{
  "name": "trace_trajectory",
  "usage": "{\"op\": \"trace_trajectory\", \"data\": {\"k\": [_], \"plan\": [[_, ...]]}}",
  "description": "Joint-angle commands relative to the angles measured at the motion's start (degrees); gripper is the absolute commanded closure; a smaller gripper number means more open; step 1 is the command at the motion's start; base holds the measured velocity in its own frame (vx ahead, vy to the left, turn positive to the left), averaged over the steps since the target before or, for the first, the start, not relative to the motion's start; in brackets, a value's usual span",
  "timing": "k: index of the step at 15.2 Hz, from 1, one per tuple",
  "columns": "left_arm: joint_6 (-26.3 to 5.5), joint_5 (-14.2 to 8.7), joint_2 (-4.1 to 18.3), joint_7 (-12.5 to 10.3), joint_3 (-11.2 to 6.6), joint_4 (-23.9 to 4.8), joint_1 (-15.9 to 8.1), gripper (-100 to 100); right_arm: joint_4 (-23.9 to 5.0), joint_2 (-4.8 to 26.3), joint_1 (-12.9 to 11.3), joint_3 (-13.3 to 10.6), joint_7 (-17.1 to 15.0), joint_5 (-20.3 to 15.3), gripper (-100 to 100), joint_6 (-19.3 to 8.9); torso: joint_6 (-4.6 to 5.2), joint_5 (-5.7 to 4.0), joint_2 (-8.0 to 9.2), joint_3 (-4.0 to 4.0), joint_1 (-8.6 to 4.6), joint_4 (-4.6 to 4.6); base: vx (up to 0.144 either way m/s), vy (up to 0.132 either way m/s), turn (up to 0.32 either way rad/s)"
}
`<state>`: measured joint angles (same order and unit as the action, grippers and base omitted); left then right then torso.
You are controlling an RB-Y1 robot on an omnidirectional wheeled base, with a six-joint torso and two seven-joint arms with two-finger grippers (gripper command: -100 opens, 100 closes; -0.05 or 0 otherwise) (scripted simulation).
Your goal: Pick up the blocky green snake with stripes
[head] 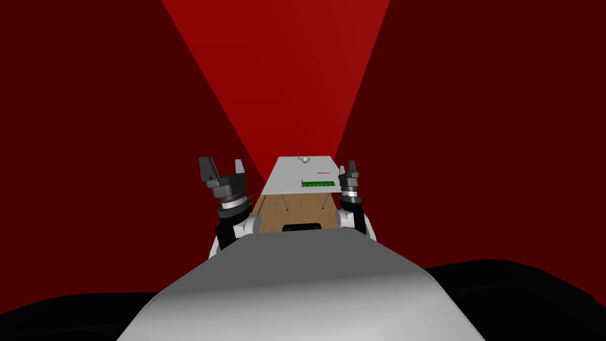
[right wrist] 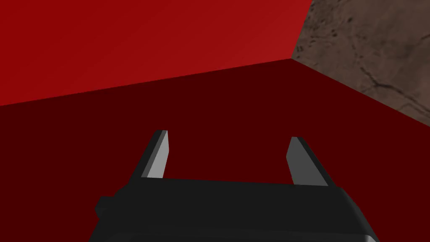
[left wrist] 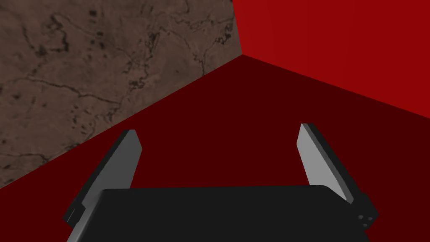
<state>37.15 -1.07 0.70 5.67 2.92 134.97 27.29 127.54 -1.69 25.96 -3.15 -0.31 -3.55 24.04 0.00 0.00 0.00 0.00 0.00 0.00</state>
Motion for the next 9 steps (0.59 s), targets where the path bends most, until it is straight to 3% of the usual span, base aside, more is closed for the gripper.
{"op": "trace_trajectory", "data": {"k": [1,6,9], "plan": [[0.0,0.0,0.0,0.0,0.00,0.0,0.0,0,-0.8,2.9,-0.2,-0.2,0.2,-0.3,-100,0.1,0.00,0.00,0.00,0.00,0.00,0.00,-0.004,0.008,0.036],[0.0,0.0,0.0,0.0,0.00,0.0,0.0,0,-2.6,7.7,-0.6,-0.7,0.6,-1.0,-100,0.4,-0.01,0.01,0.05,0.03,0.05,0.01,-0.011,0.018,0.047],[0.0,0.0,0.0,0.0,0.00,0.0,0.0,0,-5.3,11.8,-1.2,-1.5,1.3,-2.1,-100,0.8,-0.01,0.02,0.06,0.04,0.09,0.01,-0.018,0.028,0.072]]}}
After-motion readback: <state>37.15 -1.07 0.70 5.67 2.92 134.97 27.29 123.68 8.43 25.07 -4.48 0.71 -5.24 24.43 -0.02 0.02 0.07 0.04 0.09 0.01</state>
